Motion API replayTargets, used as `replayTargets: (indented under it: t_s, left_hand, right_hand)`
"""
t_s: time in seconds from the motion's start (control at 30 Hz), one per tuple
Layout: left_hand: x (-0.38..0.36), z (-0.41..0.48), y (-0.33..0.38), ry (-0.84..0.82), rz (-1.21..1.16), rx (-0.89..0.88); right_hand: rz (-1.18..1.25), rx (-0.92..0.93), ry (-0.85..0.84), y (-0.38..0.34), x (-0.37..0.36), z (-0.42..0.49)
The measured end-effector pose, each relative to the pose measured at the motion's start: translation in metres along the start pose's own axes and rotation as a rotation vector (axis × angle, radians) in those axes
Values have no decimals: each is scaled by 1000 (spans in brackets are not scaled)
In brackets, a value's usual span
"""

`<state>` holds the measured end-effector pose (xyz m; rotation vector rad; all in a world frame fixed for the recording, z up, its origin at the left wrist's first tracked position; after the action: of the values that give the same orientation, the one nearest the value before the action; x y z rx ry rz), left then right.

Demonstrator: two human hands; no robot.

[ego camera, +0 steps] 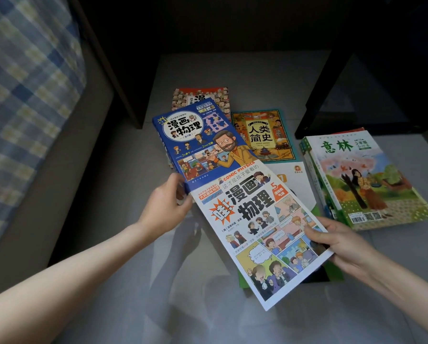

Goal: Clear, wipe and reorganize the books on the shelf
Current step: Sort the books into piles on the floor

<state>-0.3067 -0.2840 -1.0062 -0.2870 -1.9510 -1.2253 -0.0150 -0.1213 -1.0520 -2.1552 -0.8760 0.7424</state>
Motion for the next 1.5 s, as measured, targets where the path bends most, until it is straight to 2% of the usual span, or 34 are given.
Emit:
replayTargets:
  t_s: [0.1,0.23,0.37,0.43,0.63,0.7,0.77,0.83,0.93,1.03,1.17,1.23,1.37,1.43,1.5]
  left_hand:
    - [-5,0,-11,5,-366,188]
    - [-26,-2,-24,-44,-992,416]
    - [-41,1,-18,-94,-1293,491]
    - [-42,8,-17,-103,-1296,499]
    - [-28,37,-27,49,-1246,559]
    - [-29,41,-29,54,-1266,583]
    - [-31,43,-28,40,-1302,591]
    - [-32,47,-28,22,-1351,593]
    - [-35,53,-29,0,-1431,566]
    - [-39,57,-21,-41,-1465,515]
    - [-35,57,-16,-25,-1450,486]
    - [-32,45,-14,-40,-1388,444]
    - [-43,2,-1,-206,-1244,311]
    - [-45,-7,14,-293,-1120,224]
    - [-39,3,33,-280,-964,103]
  right_hand:
    - [-20,28,2,-2,-6,-2]
    - [-30,47,7,-17,-9,-5]
    - [-42,8,27,-21,-22,3]
    - [-96,-3,40,-30,-33,18]
    - [-199,64,47,-84,-66,74]
    - [-299,-33,9,-87,-69,86]
    - [-399,-210,-32,-79,-63,84]
    - [-360,-292,-11,-73,-54,82]
    - [-253,-189,74,-80,-58,96]
    - [-111,-95,52,-87,-77,120]
    - [-529,-96,47,-104,-79,120]
    - [-523,-55,71,-110,-73,115]
    - [-184,-12,-115,-98,-77,102]
    - [-124,87,-65,-95,-65,89]
    - [-177,273,29,-105,-47,68]
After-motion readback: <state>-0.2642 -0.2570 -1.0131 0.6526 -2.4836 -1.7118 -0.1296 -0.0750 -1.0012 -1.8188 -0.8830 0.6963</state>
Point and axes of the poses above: each hand's wrist, its own z-axis towards the middle knuckle, its own x-axis out of the back of the hand, y = z × x, the point moved 7 cm from there along z, towards the middle knuckle, and after that the axes turned 11 degrees about -y, right-handed, at the moved point
